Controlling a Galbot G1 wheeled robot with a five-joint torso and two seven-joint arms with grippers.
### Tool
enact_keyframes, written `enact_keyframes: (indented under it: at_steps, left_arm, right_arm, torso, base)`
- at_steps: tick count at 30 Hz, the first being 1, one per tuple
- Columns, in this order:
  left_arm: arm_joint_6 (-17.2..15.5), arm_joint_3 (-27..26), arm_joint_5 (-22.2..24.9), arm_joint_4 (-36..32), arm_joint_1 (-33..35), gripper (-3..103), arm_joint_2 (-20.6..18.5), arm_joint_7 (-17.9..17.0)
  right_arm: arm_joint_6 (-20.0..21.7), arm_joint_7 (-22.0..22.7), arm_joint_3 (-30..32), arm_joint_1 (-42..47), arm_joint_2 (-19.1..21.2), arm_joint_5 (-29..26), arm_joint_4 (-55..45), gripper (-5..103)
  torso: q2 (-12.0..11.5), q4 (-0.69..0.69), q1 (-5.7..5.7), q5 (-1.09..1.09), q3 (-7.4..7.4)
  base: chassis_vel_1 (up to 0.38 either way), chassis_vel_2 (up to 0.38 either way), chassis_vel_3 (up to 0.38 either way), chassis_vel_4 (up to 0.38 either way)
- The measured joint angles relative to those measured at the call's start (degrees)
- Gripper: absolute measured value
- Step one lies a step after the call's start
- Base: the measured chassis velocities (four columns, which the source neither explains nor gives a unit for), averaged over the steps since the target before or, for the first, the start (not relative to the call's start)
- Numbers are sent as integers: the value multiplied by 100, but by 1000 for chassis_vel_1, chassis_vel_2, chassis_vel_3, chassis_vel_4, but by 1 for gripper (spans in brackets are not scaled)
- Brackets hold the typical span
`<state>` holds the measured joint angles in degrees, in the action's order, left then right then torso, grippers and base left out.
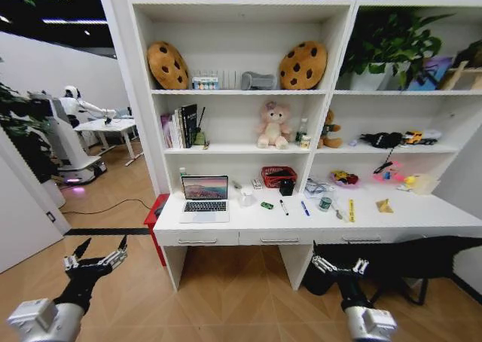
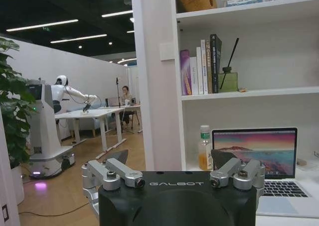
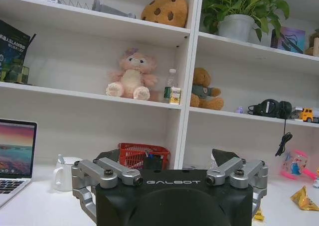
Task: Organize the objects on the table.
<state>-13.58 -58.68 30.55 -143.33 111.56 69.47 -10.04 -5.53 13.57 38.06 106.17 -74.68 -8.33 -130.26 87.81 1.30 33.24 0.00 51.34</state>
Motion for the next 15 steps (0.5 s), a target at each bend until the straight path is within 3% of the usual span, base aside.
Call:
enact_keyframes:
  at_steps: [15]
  left_arm:
    - [-53, -48, 127, 7, -37, 94, 28, -52]
  right_arm:
    - [94, 12, -18, -79, -10, -117, 54, 100]
  torso:
    - [0, 0, 0, 0, 0]
  base:
    - [0, 0, 0, 0]
